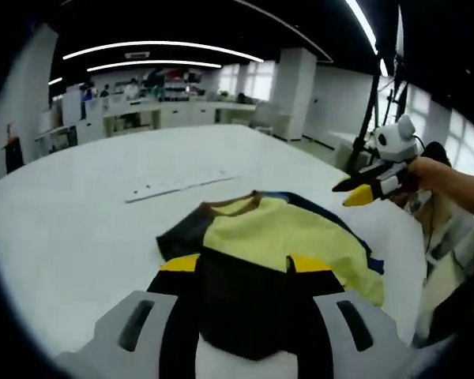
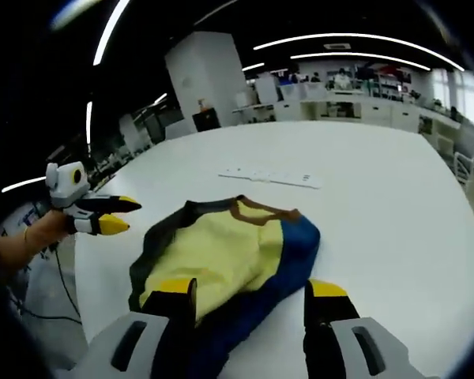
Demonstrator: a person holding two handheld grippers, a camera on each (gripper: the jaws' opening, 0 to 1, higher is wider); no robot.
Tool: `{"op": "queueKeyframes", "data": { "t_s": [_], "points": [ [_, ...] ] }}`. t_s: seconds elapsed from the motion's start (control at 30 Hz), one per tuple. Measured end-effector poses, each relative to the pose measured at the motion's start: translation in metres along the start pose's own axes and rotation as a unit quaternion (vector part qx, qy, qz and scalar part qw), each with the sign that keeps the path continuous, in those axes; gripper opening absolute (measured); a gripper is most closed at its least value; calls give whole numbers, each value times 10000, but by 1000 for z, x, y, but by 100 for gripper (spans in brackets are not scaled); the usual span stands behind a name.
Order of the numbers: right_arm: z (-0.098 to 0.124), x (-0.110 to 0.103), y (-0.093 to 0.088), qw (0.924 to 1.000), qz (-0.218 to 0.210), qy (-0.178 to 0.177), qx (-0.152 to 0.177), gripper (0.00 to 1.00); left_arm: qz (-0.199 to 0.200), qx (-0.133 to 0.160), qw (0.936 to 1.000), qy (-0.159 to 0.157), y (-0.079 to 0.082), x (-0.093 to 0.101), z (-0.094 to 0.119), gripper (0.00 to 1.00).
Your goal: Fold the garment on the visible template until the final outline fits inside the template.
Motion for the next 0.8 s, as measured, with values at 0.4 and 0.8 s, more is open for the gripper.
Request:
{"op": "queueKeyframes", "data": {
  "t_s": [0.4,0.8],
  "points": [
    [9,-49,-34,9976,345,568,-168,52,-32,-52,9989,-454,-32,55,35,33],
    [19,-78,-67,9942,364,1006,-88,49,-271,90,9985,-468,-62,102,44,30]
  ]
}}
Point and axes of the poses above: the point that each gripper's makers call its tool centre point, and the gripper's own axes: z roughly backward along the fingers, x roughly to its right, y roughly out of its top, the point moved 1 cm from there along z, roughly backward along the fingers, and after that the axes turned 14 degrees about y, right-handed, at the moved point
